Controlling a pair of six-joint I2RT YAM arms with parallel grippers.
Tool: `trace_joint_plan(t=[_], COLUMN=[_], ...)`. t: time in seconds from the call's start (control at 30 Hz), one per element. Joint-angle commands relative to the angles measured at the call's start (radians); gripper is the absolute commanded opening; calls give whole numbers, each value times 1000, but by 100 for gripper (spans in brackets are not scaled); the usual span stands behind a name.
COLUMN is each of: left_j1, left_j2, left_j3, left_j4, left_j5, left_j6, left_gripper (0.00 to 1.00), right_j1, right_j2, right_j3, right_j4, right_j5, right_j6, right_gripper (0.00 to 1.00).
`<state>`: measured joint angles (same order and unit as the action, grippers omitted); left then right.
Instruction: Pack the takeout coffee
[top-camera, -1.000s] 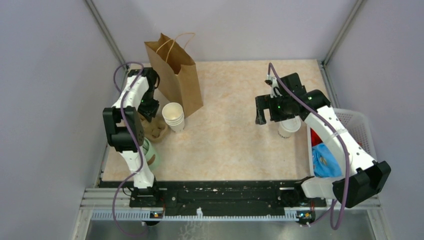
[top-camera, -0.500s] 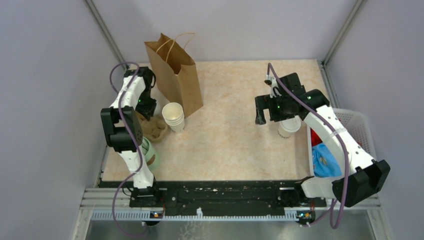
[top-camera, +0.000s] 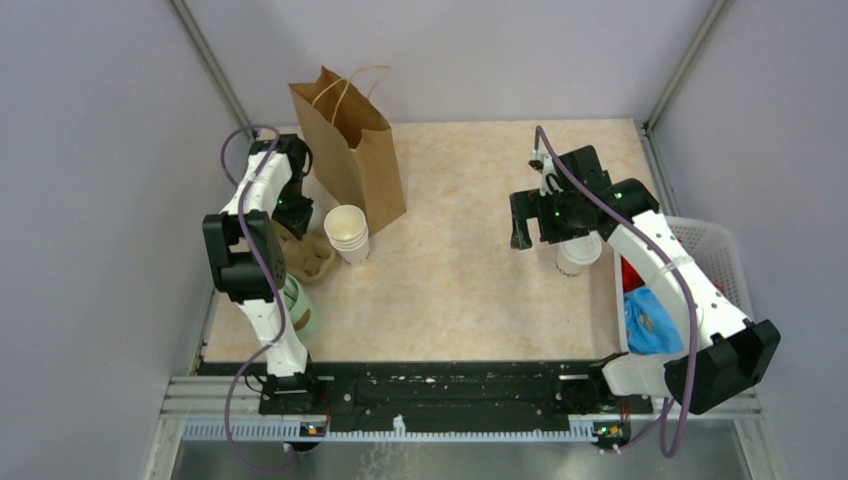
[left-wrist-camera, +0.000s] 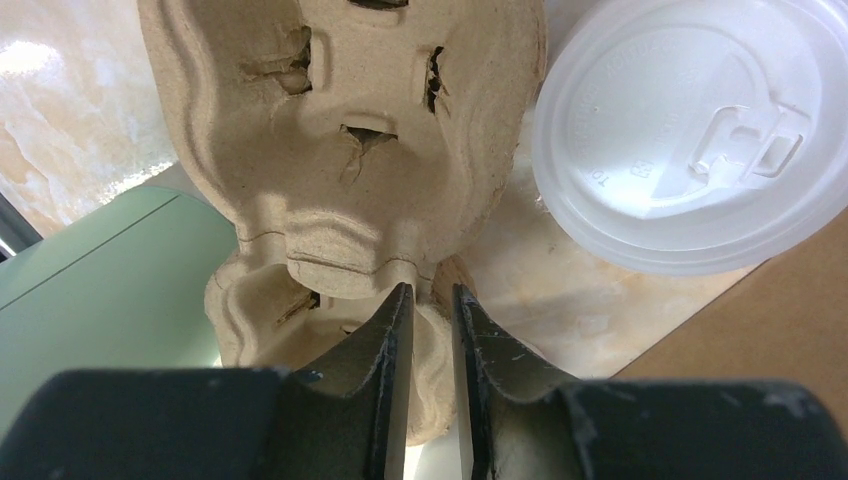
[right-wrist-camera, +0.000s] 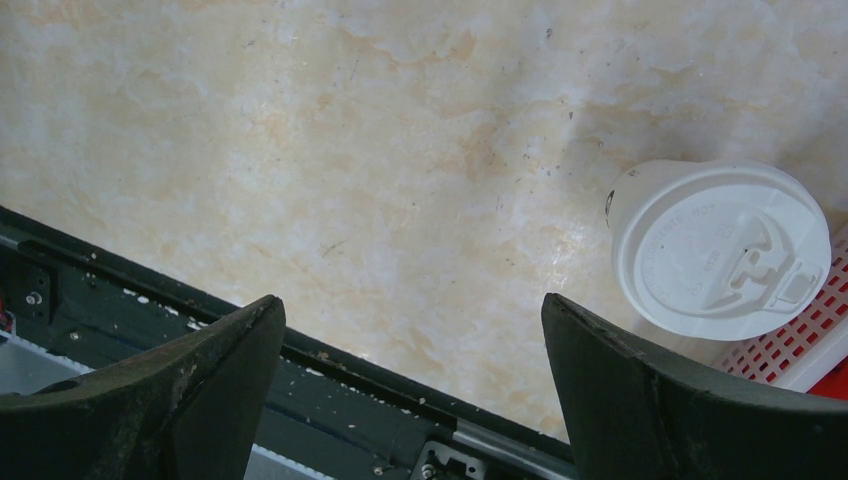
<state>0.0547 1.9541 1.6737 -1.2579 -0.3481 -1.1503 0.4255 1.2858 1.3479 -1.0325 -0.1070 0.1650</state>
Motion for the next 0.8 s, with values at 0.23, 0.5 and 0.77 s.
trace_joint_plan(t=[0.23, 0.5, 0.77], left_j1=[5, 5, 5], left_j2=[2, -23, -38], left_j3=[-20, -4, 37], left_j4=[10, -3, -28], left_j5=[-7, -11, -23], left_j6=[-12, -11, 20], left_gripper=[20, 6, 1], right_j1=[11, 12, 13], right_j2=[-9, -7, -10], right_j3=[-7, -5, -8], right_j4=[34, 34, 35], right_j5=[-8, -11, -14], right_j6=[-10, -9, -9], right_gripper=[99, 99, 99])
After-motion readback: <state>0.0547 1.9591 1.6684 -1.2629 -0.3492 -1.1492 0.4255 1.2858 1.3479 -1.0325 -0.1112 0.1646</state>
